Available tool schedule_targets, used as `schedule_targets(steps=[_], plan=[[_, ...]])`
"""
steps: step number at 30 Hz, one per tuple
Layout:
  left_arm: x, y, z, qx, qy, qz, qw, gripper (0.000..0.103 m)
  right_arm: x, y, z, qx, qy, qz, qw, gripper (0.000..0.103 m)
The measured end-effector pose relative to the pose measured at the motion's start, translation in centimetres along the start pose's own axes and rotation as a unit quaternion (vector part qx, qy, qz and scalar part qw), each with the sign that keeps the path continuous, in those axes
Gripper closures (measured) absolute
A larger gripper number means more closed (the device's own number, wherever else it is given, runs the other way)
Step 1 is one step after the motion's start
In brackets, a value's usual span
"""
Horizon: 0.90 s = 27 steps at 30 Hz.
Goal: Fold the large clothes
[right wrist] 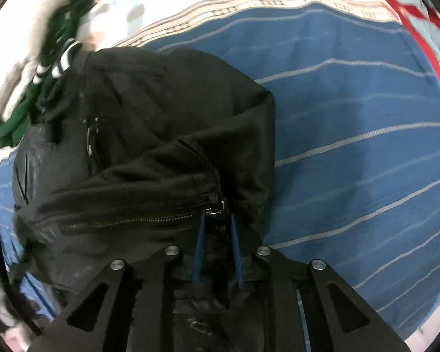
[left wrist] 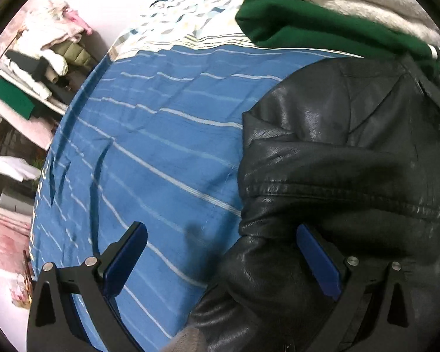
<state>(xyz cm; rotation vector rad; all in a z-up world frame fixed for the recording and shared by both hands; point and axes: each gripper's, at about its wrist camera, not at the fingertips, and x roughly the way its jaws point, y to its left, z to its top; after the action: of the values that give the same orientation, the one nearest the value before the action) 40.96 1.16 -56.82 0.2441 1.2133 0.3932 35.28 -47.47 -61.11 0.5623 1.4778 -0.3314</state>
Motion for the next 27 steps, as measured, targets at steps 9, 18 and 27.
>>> schedule_targets(steps=[9,18,27], plan=[[0.3,-0.8,0.2,0.019,-0.005,0.019,0.9996,0.000,-4.5,5.8,-2.6,-0.116,-0.053,0.022,0.992,0.066],[0.3,-2.1,0.5,0.032,0.001,0.045,0.9985,0.000,4.1,7.1,-4.2,-0.165,0.044,-0.035,0.985,0.083],[-3.5,-1.9,-0.2,0.005,-0.003,0.099,0.9951,0.000,1.2,7.1,-3.8,-0.158,0.050,-0.002,0.986,0.045]])
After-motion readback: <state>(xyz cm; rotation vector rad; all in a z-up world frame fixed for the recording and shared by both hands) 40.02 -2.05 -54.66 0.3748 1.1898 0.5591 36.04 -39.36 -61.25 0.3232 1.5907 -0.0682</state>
